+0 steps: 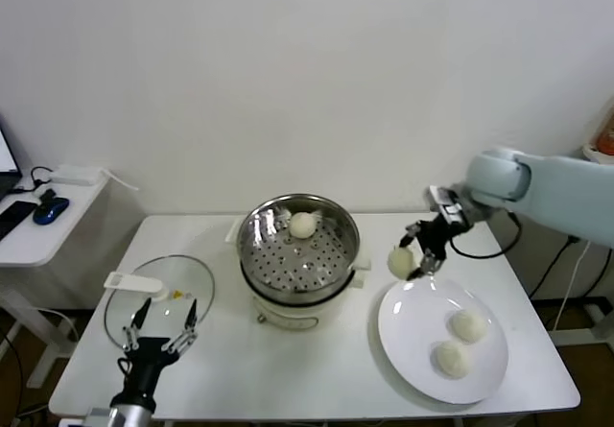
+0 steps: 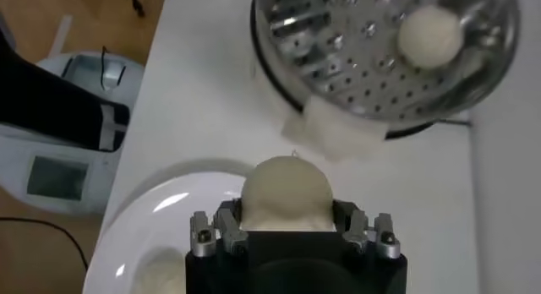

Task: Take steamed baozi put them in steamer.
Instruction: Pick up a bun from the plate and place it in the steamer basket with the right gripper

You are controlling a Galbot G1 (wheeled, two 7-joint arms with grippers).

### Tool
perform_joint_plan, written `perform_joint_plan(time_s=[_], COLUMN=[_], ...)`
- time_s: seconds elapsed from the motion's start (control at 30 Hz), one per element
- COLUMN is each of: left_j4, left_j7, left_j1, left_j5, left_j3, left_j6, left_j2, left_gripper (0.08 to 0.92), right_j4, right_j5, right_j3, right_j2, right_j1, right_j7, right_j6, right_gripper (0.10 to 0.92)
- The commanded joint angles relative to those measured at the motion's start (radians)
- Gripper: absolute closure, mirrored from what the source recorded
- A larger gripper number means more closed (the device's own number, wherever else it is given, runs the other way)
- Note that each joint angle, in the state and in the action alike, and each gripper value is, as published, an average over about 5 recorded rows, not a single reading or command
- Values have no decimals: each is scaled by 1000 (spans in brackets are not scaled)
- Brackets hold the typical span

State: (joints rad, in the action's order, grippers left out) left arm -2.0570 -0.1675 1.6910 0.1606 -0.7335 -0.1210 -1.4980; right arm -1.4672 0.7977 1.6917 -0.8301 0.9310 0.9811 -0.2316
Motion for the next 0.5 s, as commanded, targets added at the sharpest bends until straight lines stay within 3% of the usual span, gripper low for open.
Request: perform_joint_plan(time_s=[0.03,0.5], left_j4=[-2,-34], left_j7=[-1,0], left_j1=[-12,1], left_j5=[-2,16], left_j3=[1,-11], left_j6=[1,3], left_j2=[2,4], left_gripper=[177,177], right_j4=[59,348], right_j5=[164,48], right_j3=[50,-141], right_j2=[-201,-504], right_j1=[136,-195], right_j7=[-4,-56], right_j6=[-1,-53], right_gripper=[337,328])
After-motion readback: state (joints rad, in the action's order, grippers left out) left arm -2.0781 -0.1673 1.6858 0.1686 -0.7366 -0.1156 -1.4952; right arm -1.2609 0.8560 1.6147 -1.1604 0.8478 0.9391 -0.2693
